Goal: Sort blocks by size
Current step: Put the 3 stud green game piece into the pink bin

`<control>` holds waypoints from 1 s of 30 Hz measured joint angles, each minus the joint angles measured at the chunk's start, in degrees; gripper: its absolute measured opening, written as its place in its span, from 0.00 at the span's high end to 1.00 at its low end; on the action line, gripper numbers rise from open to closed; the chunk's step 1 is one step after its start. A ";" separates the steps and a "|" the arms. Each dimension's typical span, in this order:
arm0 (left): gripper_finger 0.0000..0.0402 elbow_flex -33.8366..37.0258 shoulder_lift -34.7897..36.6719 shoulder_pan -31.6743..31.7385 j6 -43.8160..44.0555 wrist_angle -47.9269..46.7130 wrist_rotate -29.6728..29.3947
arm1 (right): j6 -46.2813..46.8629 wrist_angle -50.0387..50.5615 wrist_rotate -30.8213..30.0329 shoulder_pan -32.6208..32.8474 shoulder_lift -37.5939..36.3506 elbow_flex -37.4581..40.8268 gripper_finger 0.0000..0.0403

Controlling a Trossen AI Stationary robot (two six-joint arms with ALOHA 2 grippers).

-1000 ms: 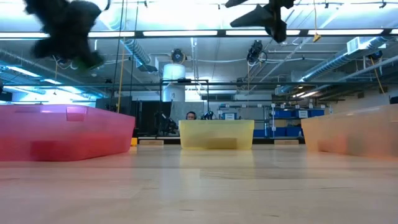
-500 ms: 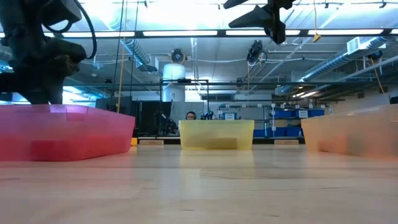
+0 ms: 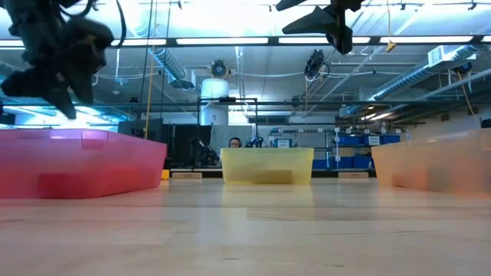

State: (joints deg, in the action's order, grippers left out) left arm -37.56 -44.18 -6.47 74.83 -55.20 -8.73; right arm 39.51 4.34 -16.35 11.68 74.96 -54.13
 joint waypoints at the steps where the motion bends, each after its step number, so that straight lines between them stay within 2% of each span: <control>1: 0.52 -0.75 -0.05 -0.30 -0.49 0.03 0.27 | -0.01 -0.01 0.01 0.00 0.00 0.00 0.56; 6: 0.53 -3.62 -3.27 -3.85 2.03 -0.03 0.92 | -0.52 0.00 0.00 0.00 0.00 0.00 0.56; 12: 0.58 -6.60 -13.16 -11.34 8.65 -0.28 0.35 | -1.11 0.08 0.00 0.58 0.00 0.00 0.57; 16: 0.60 -10.90 -18.93 -16.82 11.42 -1.77 0.28 | -2.11 0.13 0.02 1.61 0.00 0.00 0.56; 22: 0.60 -18.97 -25.83 -26.18 15.83 -8.92 0.38 | -2.58 0.88 0.02 2.29 0.00 0.00 0.57; 28: 0.60 -20.94 -29.48 -33.61 22.77 -10.57 6.69 | -2.64 2.14 0.31 2.27 0.00 0.00 0.57; 30: 0.60 -20.90 -30.14 -35.90 25.36 -10.86 7.12 | -3.05 2.23 1.02 2.25 0.00 0.00 0.57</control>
State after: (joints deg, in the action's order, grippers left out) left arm -58.45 -74.33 -42.37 100.20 -66.06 -1.61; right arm 36.46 6.56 -15.33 13.93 74.96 -54.13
